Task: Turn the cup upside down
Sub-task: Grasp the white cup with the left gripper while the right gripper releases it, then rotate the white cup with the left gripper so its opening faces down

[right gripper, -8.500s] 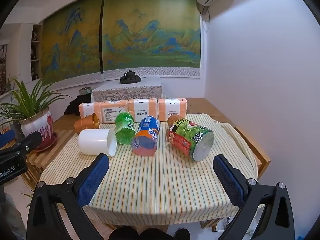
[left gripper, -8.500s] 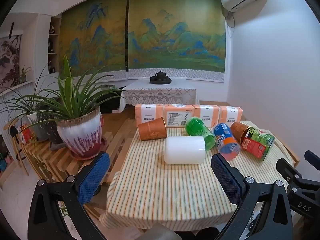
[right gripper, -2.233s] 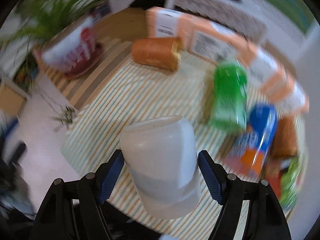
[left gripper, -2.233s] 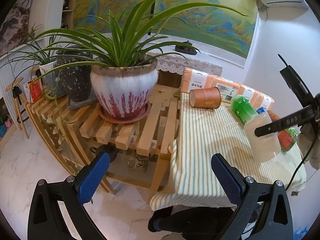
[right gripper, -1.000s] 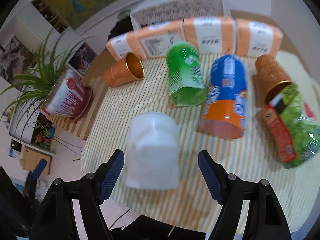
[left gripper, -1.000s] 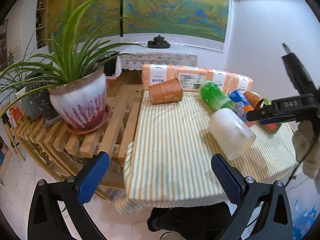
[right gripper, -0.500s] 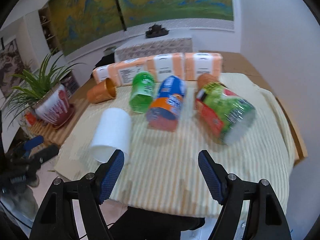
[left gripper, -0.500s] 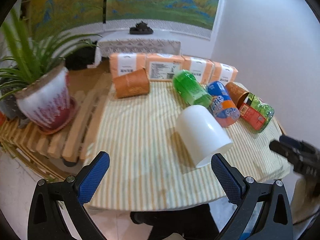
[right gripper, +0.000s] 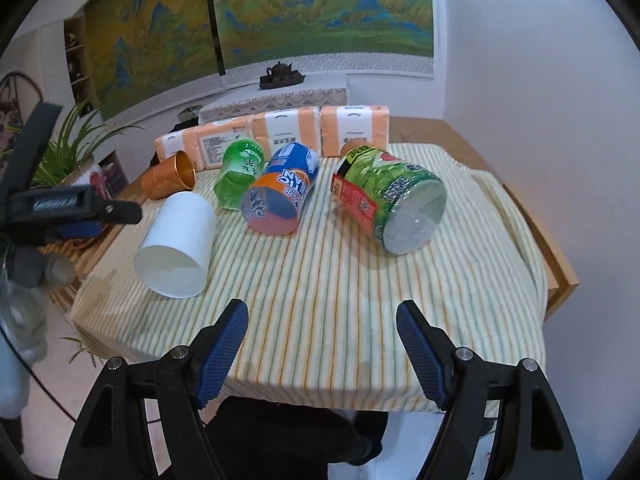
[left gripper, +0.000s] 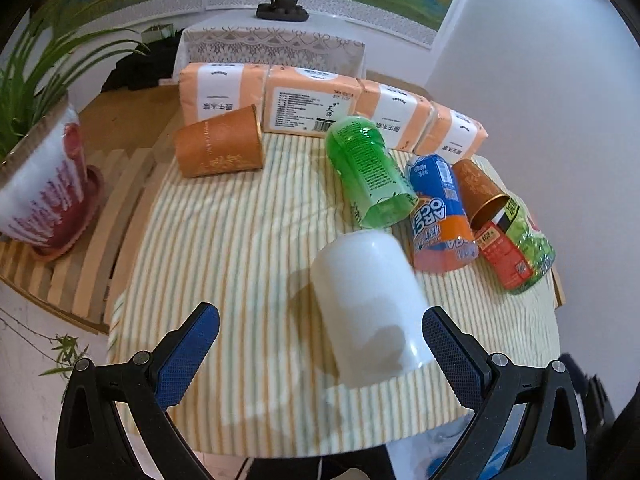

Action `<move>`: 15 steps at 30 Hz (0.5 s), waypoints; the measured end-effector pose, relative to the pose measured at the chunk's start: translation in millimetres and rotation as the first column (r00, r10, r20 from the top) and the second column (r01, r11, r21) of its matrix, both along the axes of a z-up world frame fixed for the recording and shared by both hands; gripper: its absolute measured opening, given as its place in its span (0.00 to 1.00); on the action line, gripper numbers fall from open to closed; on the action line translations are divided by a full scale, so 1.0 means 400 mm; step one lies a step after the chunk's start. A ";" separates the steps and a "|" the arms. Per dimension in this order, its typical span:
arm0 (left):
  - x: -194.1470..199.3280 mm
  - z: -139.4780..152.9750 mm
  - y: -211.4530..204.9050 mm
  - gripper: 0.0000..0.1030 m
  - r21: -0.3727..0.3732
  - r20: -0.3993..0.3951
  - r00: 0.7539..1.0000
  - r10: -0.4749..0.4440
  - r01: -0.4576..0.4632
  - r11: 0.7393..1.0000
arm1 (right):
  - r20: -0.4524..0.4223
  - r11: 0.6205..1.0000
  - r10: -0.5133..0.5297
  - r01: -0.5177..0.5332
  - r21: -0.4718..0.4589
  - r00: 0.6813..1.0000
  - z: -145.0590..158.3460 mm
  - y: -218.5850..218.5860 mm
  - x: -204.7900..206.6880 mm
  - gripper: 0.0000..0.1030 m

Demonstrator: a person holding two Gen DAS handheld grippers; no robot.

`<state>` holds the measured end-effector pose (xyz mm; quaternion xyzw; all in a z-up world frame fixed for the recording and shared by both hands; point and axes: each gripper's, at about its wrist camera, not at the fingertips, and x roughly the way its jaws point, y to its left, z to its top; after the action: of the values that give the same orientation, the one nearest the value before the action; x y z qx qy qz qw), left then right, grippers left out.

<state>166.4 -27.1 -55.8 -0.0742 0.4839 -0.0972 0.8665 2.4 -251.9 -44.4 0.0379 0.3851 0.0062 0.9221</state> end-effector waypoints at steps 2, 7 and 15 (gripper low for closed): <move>0.020 -0.003 -0.009 1.00 -0.008 -0.013 1.000 0.005 -0.005 1.000 | -0.001 1.000 0.003 -0.003 0.002 1.000 -0.002 -0.001 -0.004 0.71; 0.074 -0.023 -0.027 1.00 -0.032 -0.085 0.996 0.020 -0.023 0.999 | 0.002 1.000 -0.002 0.002 -0.012 1.000 -0.006 0.001 -0.009 0.71; 0.140 -0.066 -0.056 0.99 -0.086 -0.179 0.983 0.028 -0.044 0.995 | 0.000 1.000 -0.016 0.016 0.012 1.000 -0.015 -0.013 -0.012 0.71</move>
<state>222.3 -49.5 -82.3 -0.1301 0.5530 -0.0961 0.8173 -2.4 -257.3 -50.3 0.0467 0.3847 0.0013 0.9219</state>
